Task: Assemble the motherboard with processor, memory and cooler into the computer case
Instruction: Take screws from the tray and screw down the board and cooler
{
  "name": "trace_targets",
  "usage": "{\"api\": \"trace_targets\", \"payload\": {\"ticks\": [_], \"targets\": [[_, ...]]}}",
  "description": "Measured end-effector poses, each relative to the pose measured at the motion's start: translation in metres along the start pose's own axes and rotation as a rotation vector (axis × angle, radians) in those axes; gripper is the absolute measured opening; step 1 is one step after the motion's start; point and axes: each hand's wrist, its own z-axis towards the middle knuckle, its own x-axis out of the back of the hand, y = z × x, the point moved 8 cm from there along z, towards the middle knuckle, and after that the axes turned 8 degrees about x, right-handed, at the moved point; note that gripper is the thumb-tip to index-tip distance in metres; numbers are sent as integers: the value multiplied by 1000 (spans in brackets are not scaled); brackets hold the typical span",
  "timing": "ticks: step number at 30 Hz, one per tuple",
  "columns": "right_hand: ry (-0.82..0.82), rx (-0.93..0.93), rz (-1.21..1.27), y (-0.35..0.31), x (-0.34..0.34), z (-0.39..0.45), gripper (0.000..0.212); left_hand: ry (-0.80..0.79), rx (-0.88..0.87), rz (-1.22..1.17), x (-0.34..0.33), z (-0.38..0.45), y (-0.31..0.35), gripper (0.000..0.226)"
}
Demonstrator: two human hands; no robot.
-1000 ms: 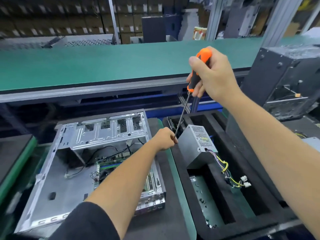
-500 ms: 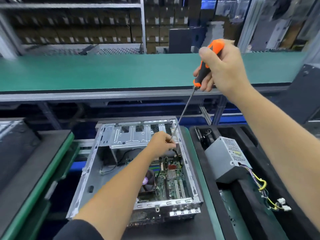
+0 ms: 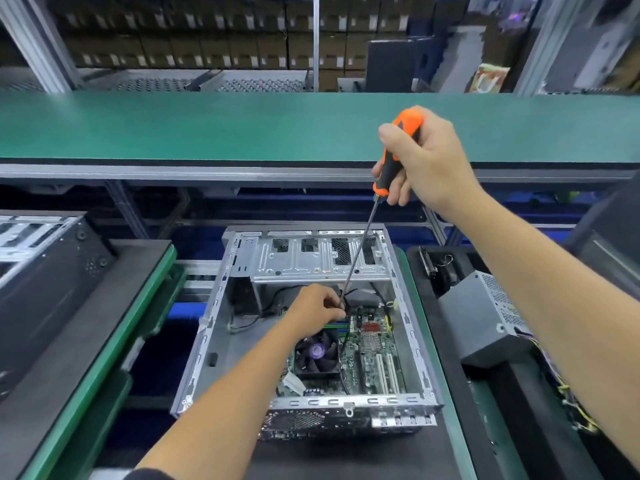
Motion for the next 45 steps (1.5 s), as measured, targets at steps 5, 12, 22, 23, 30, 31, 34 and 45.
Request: {"api": "trace_targets", "payload": {"ticks": [5, 12, 22, 23, 30, 31, 34, 45], "targets": [[-20, -19, -11, 7, -2, -3, 21, -38, 7, -56, -12, 1, -3, 14], [-18, -35, -27, 12, 4, -8, 20, -42, -6, -29, -17, 3, 0, 8], [-55, -56, -65, 6, 7, -13, 21, -60, -61, 126, -24, 1, 18, 10], [-80, -71, -67, 6, 6, -14, 22, -85, -81, 166, -28, -1, 21, 11], [-348, -123, -80, -1, -2, -23, 23, -344, -228, 343, -65, -24, 49, 19], [-380, -131, -79, -1, -1, -25, 22, -381, -259, 370, -70, -29, 55, 19], [-465, -180, -71, 3, -2, -34, 23, -505, -322, 374, -90, -47, 69, 13], [-596, -297, -70, 30, -5, -78, 28, -773, -279, 518, -162, -58, 59, 26]]}}
